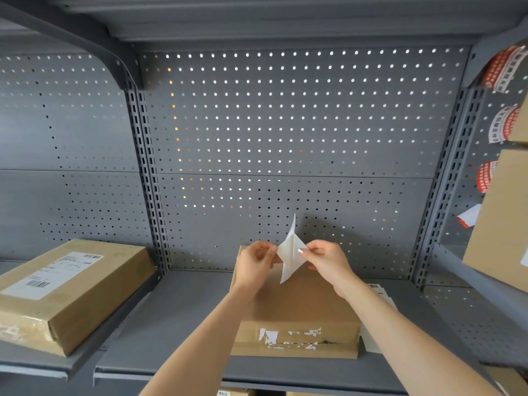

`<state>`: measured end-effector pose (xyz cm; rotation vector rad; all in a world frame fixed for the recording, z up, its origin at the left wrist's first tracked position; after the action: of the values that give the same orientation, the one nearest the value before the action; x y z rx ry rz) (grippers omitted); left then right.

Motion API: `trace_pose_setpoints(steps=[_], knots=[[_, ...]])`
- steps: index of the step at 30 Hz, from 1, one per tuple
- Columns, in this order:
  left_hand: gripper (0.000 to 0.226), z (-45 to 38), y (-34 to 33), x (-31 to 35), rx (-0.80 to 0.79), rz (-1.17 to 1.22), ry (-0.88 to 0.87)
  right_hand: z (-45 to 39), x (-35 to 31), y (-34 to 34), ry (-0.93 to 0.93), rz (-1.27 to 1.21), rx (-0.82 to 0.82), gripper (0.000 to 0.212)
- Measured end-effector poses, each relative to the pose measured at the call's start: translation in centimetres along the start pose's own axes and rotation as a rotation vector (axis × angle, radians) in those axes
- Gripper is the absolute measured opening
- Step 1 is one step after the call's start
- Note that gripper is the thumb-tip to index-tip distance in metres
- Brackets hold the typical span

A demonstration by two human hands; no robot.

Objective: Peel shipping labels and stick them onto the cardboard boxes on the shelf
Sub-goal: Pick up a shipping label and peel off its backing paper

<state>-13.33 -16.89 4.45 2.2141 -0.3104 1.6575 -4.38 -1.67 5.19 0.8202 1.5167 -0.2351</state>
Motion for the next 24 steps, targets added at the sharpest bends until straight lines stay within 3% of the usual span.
trace_pose_setpoints(steps=[24], knots=[[0.012,0.3,2.2,0.6,0.234,0.026,0.058,0.9,0.8,4.9,-0.006,0.065,0.258,0.014]])
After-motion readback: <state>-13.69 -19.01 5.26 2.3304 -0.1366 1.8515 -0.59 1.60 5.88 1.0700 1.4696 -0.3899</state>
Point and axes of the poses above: each hand's wrist, its own z-axis away from the middle knuckle, its own y-axis out of the back of the hand, x = y × z, the point moved 3 cm from there along -z, towards the middle knuckle, and after that the axes turned 1 degree about z, right-handed, at the moved point
